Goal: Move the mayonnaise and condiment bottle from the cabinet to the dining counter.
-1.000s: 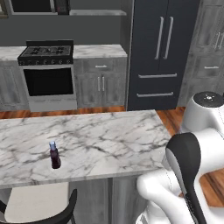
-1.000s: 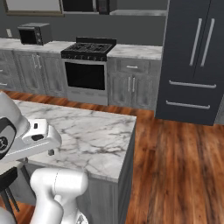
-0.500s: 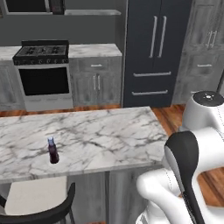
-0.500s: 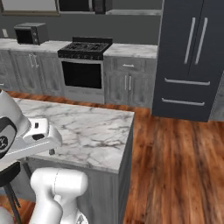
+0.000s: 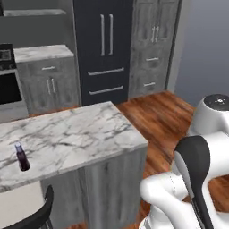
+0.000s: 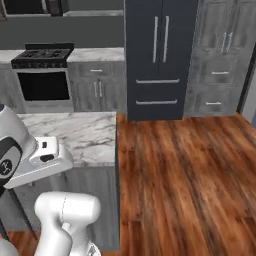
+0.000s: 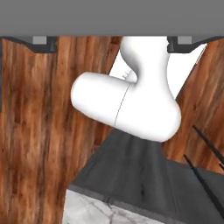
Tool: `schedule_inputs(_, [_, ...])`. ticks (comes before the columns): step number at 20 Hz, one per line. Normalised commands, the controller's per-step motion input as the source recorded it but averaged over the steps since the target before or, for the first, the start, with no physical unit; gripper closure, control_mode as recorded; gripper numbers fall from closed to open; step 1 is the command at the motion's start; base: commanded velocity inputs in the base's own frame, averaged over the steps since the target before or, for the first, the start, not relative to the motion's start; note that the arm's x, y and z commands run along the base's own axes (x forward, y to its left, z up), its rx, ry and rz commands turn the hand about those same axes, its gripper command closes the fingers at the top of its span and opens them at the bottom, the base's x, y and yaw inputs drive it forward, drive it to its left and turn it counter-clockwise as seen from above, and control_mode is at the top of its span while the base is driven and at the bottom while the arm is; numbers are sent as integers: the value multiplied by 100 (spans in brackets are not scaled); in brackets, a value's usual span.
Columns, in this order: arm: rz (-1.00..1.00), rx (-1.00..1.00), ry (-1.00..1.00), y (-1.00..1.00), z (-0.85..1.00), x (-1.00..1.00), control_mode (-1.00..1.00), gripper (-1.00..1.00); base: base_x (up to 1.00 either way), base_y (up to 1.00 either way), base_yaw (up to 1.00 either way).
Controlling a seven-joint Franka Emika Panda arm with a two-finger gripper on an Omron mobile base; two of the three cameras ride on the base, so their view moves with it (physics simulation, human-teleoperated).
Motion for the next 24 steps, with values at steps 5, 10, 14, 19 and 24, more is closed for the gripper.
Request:
schedule_inputs(5, [0, 0, 0, 0, 0, 0, 100, -100, 0, 7, -91])
schedule_inputs(10, [0, 0, 0, 0, 0, 0, 100, -100, 0, 7, -92])
schedule_inputs(14, [0, 0, 0, 0, 0, 0, 100, -100, 0, 6, -93])
schedule_inputs(19, [0, 0, 0, 0, 0, 0, 100, -100, 0, 6, -94])
schedule_inputs(24, [0, 0, 0, 0, 0, 0, 100, -100, 0, 6, -95])
